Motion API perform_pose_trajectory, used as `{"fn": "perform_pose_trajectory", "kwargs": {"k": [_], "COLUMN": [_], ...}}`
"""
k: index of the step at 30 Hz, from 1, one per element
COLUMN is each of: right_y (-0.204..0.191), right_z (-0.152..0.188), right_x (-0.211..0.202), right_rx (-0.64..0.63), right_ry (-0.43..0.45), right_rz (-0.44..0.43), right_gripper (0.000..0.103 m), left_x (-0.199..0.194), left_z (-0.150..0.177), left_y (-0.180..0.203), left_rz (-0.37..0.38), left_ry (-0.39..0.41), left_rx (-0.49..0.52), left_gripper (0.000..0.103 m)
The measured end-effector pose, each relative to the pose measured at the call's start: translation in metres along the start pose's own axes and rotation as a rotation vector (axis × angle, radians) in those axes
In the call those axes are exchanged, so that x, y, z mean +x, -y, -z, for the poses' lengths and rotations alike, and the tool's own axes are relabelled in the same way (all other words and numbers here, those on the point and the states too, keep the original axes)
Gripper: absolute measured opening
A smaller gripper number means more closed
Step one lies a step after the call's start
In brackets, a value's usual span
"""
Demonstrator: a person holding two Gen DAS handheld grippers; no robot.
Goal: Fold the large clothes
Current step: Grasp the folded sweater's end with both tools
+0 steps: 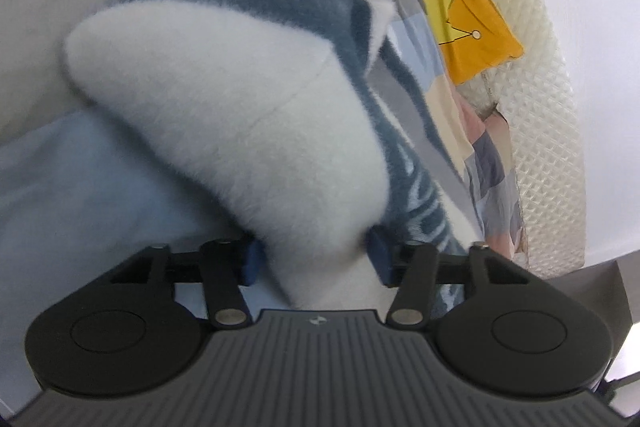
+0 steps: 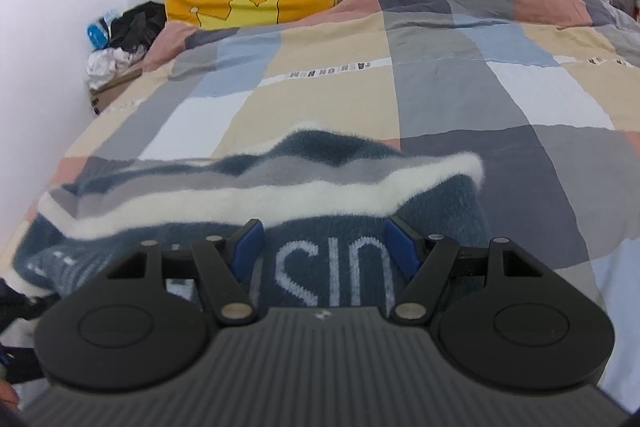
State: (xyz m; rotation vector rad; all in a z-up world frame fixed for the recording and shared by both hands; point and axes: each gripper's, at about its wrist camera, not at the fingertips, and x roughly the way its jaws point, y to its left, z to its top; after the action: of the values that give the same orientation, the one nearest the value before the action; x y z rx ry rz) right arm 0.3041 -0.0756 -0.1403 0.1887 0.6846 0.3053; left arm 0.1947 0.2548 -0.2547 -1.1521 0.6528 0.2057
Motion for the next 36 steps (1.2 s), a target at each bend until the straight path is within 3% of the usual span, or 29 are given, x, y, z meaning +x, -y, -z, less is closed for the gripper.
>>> {"fn": "perform_pose_trajectory", "kwargs": {"k": [5,6,8,11,14,19,23,30,33,34,36], "right_y": [0.002,0.002,0.002,0.001,0.001,-0.011,-0.018,0.026,0.042,0.047,0.053], "right_z": [-0.005,-0.005,-0.002,0.008,0.024,0.065,0.078,0.083,0.086,0.086,0.086], "right_x": [-0.032,-0.038,-0.047,-0.053,-0.041,0.0,0.017,0.022,0.015,0.014,0.011], "right_rx": [0.122,0.151,0.211,0.311,0.46,0.704,0.697,0.959,1.024,1.048,1.087], "right_ry": [0.043,0.044,0.043,0.014,-0.092,-0.349,-0.36,-0.218,-0.158,-0.139,-0.116], "right_rz": [-0.123,-0.157,-0.24,-0.368,-0.483,-0.635,-0.541,-0.402,-0.296,-0.283,-0.271], "right_gripper": [0.07,0.073,0.09,0.088,0.089,0.09,0.09,0.09,0.089,0.089,0.089], "left_x": [-0.005,-0.005,-0.005,-0.006,-0.005,-0.004,-0.004,-0.004,-0.003,-0.004,-0.007], "left_z": [0.003,0.003,0.003,0.0,-0.001,-0.002,-0.003,-0.006,-0.009,-0.009,-0.011], "left_y": [0.003,0.003,0.003,0.001,0.0,-0.001,-0.002,-0.004,-0.009,-0.012,-0.016], "left_rz": [0.001,0.002,0.005,0.007,0.011,0.018,0.023,0.04,0.062,0.067,0.092], "left_ry": [0.012,0.011,0.011,0.012,0.011,0.008,0.005,-0.014,-0.034,-0.037,-0.018], "left_rx": [0.025,0.023,0.021,0.029,0.027,0.018,0.005,-0.032,-0.08,-0.1,-0.129], "left_gripper": [0.045,0.044,0.042,0.04,0.039,0.038,0.038,0.043,0.061,0.073,0.081]}}
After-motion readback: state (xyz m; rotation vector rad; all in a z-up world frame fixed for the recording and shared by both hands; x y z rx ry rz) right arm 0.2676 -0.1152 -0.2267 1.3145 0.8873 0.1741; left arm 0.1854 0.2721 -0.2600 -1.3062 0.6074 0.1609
